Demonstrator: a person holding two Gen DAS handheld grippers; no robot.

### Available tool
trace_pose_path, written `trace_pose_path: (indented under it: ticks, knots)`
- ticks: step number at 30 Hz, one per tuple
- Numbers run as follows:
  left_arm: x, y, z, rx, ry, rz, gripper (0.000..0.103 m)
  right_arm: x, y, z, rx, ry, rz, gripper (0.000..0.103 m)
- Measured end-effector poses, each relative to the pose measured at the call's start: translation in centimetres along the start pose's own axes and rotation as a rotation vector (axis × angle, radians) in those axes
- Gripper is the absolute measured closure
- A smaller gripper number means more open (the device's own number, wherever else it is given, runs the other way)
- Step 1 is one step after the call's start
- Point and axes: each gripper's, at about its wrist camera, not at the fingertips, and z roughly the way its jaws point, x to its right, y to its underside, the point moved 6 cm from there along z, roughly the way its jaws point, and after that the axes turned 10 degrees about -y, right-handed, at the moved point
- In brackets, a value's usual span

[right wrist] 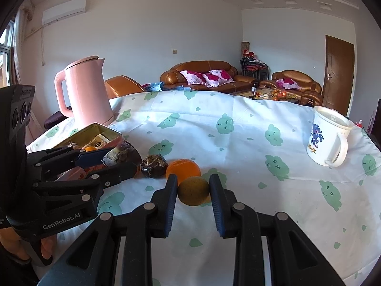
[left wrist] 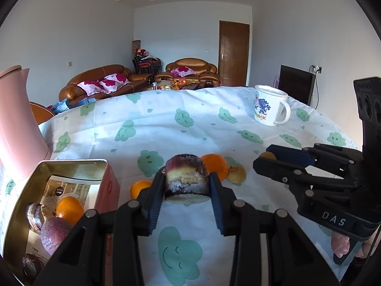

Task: Organize fruits
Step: 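Lift the taro piece with the left tool while the right tool holds the small fruit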

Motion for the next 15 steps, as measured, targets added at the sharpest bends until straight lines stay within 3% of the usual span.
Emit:
trace_pose_path:
  ticks: [15]
  knots:
    - [-0.7,-0.4,-1.7,0.1,-0.025,-0.024,0.064,-0.6,-0.2,-1.0,0.05,-0.001,-0.03,0.074]
